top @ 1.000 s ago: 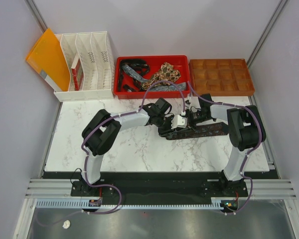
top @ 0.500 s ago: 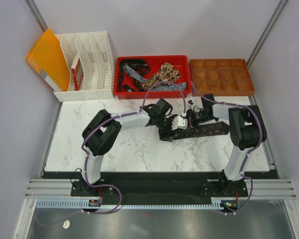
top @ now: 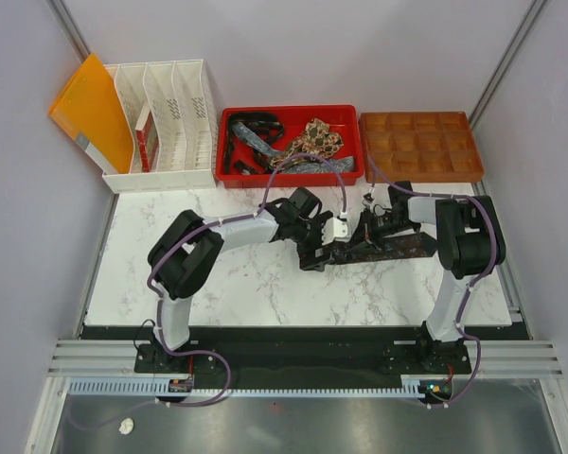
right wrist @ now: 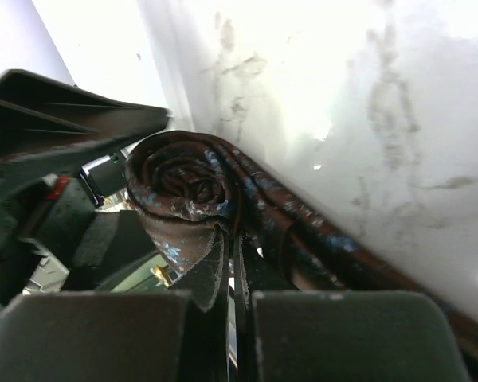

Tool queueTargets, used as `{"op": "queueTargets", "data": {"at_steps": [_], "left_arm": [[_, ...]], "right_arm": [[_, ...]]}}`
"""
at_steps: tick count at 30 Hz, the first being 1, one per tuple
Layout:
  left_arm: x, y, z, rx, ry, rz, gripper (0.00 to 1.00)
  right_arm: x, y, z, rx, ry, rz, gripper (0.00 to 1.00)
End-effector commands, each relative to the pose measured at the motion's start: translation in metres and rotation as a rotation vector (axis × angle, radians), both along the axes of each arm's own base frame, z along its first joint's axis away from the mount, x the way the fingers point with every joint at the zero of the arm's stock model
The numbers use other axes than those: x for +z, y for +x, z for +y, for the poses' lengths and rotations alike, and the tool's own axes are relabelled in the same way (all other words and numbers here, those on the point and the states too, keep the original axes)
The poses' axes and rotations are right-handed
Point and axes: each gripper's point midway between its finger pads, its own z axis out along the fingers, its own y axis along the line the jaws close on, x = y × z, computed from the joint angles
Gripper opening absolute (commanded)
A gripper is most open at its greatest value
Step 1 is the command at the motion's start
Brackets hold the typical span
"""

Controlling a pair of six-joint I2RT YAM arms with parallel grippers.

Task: Roll the ties
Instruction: Roll the tie at the center of the board.

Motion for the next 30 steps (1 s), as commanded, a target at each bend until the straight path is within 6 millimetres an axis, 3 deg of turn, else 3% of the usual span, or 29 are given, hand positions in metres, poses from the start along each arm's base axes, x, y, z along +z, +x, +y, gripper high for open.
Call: {"op": "queueTargets", "data": {"at_steps": [1, 14, 30], "left_arm": [[0.036, 0.016, -0.009, 0.065, -0.106, -0.055, 1.0], [0.044, 0.01, -0.017, -0.009, -0.26, -0.071, 1.0], [0.038, 0.024, -0.022, 0.024, -0.312, -0.123, 1.0]], "right_arm": [[-0.035, 0.008, -0.021, 0.006, -0.159, -0.025, 0.0], [-0.056, 0.0, -0.025, 0.061, -0.185, -0.011, 0.0], [-0.062, 0.004, 0.0, 0.188, -0.145, -0.069, 0.0]]}}
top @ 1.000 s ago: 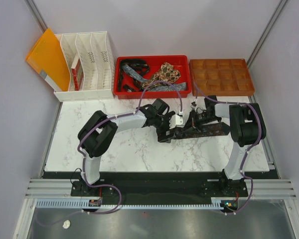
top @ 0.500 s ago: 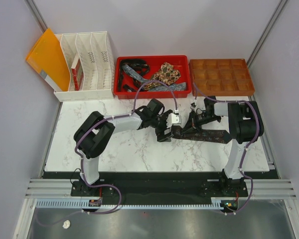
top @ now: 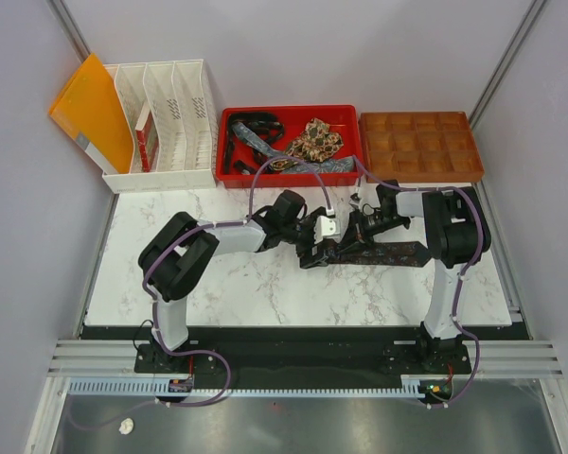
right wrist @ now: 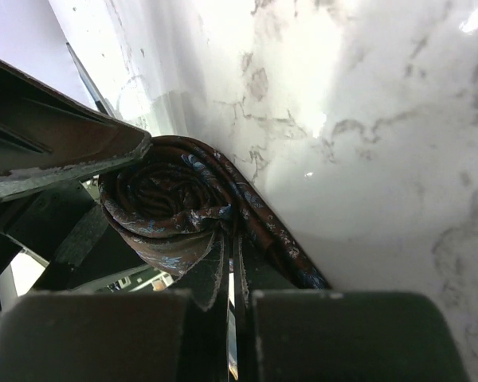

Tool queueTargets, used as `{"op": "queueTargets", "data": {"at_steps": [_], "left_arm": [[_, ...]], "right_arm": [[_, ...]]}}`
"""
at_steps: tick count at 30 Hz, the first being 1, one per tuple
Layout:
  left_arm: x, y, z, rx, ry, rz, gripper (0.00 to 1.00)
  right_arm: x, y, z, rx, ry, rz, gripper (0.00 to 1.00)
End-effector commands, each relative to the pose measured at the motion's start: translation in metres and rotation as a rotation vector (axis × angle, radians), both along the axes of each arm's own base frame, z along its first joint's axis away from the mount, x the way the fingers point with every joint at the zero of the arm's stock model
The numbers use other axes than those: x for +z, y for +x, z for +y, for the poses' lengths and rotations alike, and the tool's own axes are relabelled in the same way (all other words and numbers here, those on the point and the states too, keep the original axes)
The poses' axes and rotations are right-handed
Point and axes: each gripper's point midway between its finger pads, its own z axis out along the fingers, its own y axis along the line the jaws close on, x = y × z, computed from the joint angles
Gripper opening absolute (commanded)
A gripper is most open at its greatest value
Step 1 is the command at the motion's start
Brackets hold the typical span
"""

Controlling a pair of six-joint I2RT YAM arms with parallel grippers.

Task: Roll the ties
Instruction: Roll the tie at the center of the board.

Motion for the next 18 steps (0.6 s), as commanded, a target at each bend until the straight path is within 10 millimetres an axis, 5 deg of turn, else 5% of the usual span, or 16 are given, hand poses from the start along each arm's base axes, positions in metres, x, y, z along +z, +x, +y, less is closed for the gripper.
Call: {"op": "queueTargets", "data": {"at_steps": [1, 5, 8, 18], "left_arm": [[0.027, 0.01, -0.015, -0.003, -0.071, -0.028, 1.0], [0.019, 0.002, -0.019, -0.05, -0.019, 0.025, 0.87], [0.015, -0.003, -0.019, -0.034, 0.029, 0.079, 0.68], [-0.005, -0.011, -0.001, 0.033, 0.133, 0.117, 0.57]], "right_arm": [[-0.048, 0.001, -0.018, 0.058, -0.184, -0.075, 0.0], [-0.045, 0.002, -0.015, 0.048, -0.179, -0.065, 0.0], [-0.04, 0.004, -0.012, 0.028, -0.165, -0.059, 0.0], [-0.029, 0.005, 0.005, -0.06, -0.103, -0.064, 0.0]]}}
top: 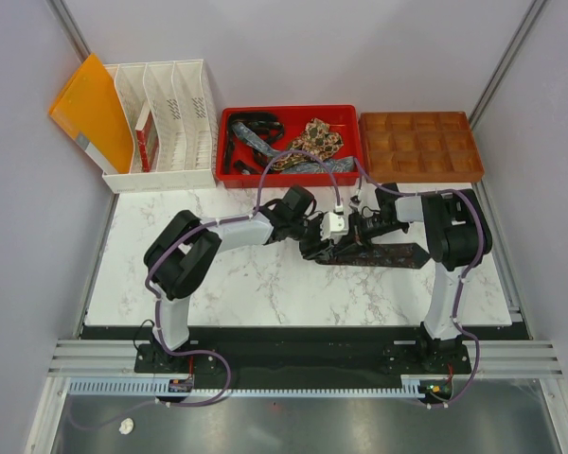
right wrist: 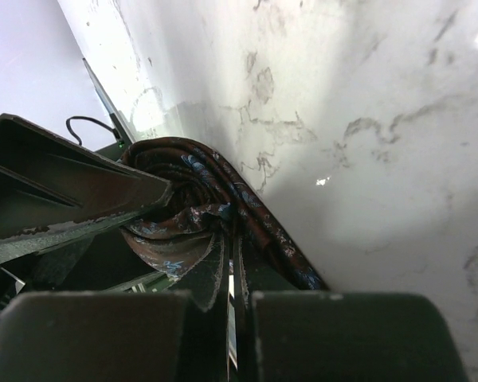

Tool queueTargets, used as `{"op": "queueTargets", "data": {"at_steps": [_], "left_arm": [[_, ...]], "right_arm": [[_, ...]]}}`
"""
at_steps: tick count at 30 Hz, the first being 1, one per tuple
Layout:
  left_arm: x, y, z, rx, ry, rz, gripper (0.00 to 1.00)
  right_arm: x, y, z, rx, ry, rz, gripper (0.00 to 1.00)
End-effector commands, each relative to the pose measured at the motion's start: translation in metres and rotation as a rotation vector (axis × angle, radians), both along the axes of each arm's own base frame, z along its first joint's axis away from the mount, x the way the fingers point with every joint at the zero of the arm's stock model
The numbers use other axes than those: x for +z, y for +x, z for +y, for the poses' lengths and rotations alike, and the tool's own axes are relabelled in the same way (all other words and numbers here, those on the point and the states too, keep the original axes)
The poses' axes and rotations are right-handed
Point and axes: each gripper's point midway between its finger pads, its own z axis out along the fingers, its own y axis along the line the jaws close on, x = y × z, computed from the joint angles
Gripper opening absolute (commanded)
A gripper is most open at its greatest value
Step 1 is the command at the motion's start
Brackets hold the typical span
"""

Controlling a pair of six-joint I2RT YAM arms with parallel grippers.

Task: Roll the ties
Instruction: Roll the tie at the center of the board.

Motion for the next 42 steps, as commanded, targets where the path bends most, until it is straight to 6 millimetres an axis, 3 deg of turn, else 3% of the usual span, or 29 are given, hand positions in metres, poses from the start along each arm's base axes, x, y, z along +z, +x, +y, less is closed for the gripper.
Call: {"op": "queueTargets", "data": {"at_steps": [1, 5, 7, 11, 18, 22, 31, 34, 38, 40, 42], "left_arm": [[-0.009, -0.009, 0.005, 0.024, 0.053, 0.049, 0.56], [-0.014, -0.009, 0.003, 0.028, 0.083, 0.023, 0.45], [-0.02, -0.008, 0.007, 0.04, 0.13, 0.008, 0.4], [-0.031, -0.009, 0.009, 0.046, 0.208, -0.001, 0.28], [-0.052, -0.012, 0.021, 0.068, 0.298, 0.057, 0.22], [-0.056, -0.013, 0.018, 0.069, 0.311, 0.082, 0.21], [-0.06, -0.011, 0.017, 0.063, 0.327, 0.085, 0.21], [-0.059, -0.01, 0.017, 0.063, 0.325, 0.084, 0.21], [-0.055, -0.01, 0.016, 0.063, 0.319, 0.077, 0.22], [-0.052, -0.009, 0.015, 0.063, 0.312, 0.074, 0.25], [-0.047, -0.009, 0.013, 0.067, 0.302, 0.074, 0.34]], "right_arm": [[-0.031, 0.008, -0.004, -0.018, -0.13, -0.079, 0.0], [-0.029, 0.012, -0.003, -0.019, -0.126, -0.084, 0.02], [-0.02, 0.014, -0.001, -0.022, -0.109, -0.084, 0.17], [0.005, 0.024, -0.004, -0.049, -0.081, -0.103, 0.3], [0.041, 0.026, -0.016, -0.109, -0.027, -0.085, 0.5], [0.05, 0.023, -0.015, -0.11, -0.011, -0.094, 0.54], [0.044, 0.018, -0.001, -0.077, -0.023, -0.101, 0.43], [0.035, 0.018, -0.005, -0.071, -0.061, -0.098, 0.34], [0.026, 0.018, -0.01, -0.061, -0.091, -0.093, 0.13], [0.022, 0.018, -0.013, -0.059, -0.106, -0.092, 0.02], [0.016, 0.017, -0.018, -0.065, -0.125, -0.087, 0.0]]}}
